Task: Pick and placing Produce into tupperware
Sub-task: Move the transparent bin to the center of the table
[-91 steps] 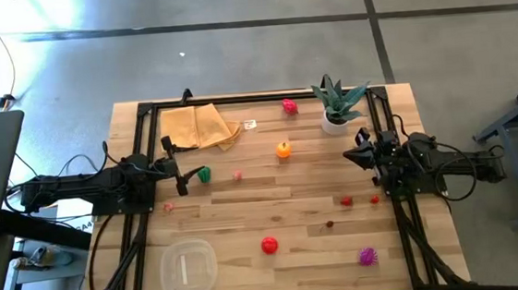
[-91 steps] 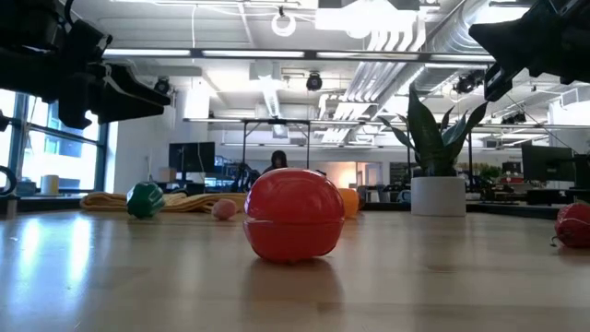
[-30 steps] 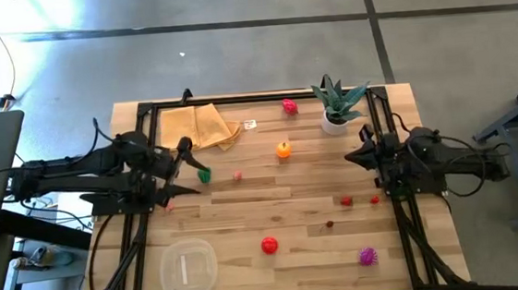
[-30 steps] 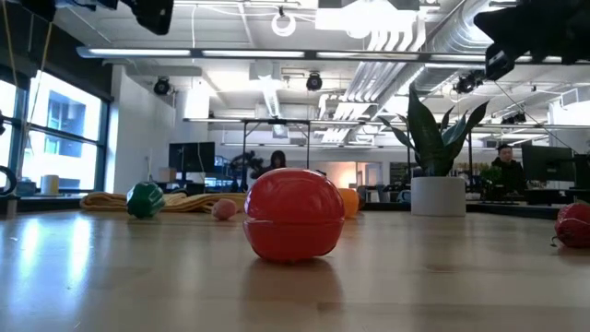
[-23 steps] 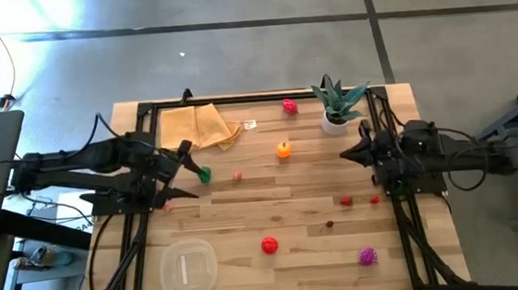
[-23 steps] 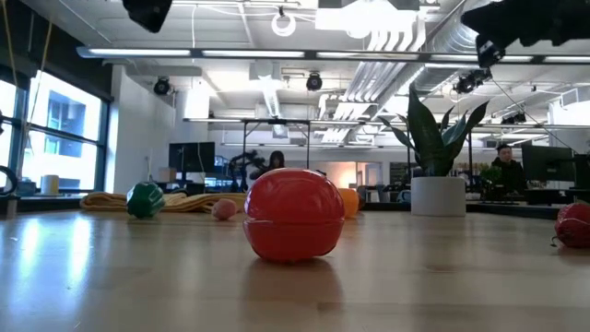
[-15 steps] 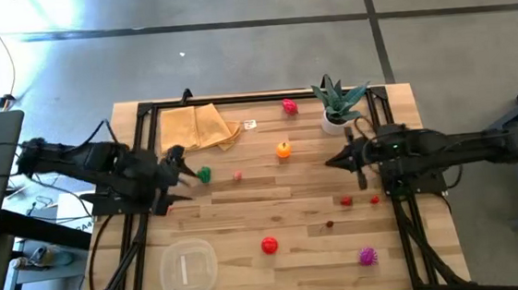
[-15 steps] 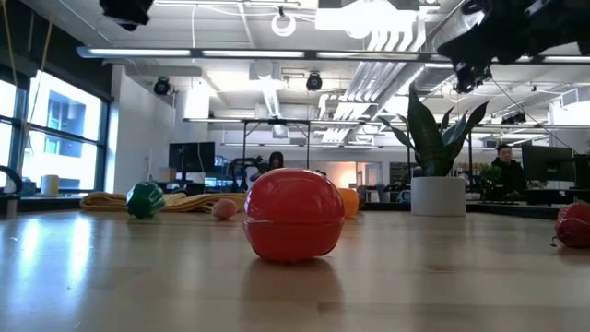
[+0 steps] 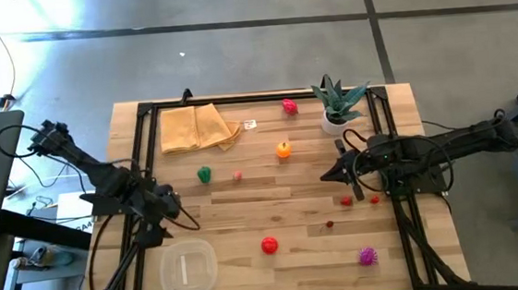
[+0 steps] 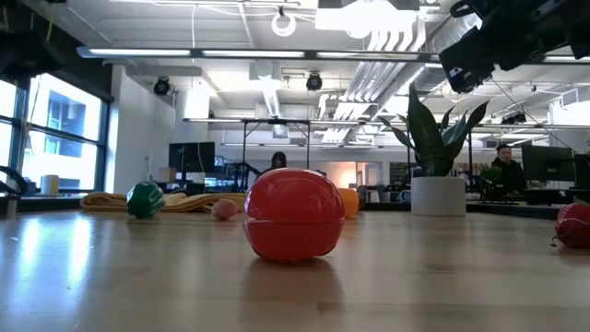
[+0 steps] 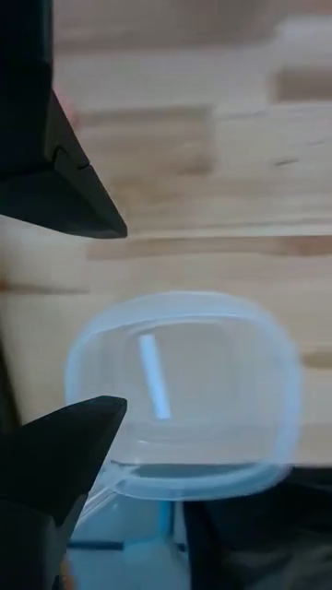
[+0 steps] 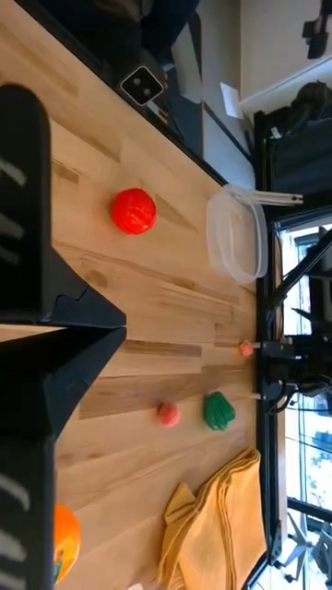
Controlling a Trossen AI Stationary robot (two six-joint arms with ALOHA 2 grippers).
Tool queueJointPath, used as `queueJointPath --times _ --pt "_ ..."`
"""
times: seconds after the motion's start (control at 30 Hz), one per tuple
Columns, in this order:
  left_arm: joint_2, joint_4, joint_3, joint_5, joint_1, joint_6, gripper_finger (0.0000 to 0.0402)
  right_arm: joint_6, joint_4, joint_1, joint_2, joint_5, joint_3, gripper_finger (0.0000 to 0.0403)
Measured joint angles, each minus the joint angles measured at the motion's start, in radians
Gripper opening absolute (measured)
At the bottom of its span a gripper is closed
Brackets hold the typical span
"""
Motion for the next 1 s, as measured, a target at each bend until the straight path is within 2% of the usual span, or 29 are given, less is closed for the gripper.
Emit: queueJointPath --times 0.3,0.47,0.53,0.63,0.7,1.0 --pt "0.273 0.137 0.010 0.075 -0.105 -0.070 0.0285 0.002 -0.004 0.000 -0.001 0.027 0.000 0.0000" --pt "0.417 0.042 0.093 0.156 -0.125 -0.129 0.0285 0.000 0.002 0.000 0.001 0.036 0.000 0.0000" --pt "0.458 -0.028 0.147 0.129 -0.126 -0.117 0.0285 0.000 -0.002 0.000 0.000 0.037 0.000 0.0000" --pt "0.490 -0.117 0.210 0.002 -0.126 -0.083 0.0285 -0.001 -0.007 0.000 0.003 0.043 0.000 0.0000" --pt "0.511 -0.105 0.222 -0.056 -0.125 -0.073 0.0285 -0.005 -0.012 0.000 0.003 0.044 0.000 0.0000" --pt "0.639 -0.101 0.225 -0.033 -0.125 0.006 0.0285 -0.001 -0.020 0.000 0.016 0.076 0.000 0.0000"
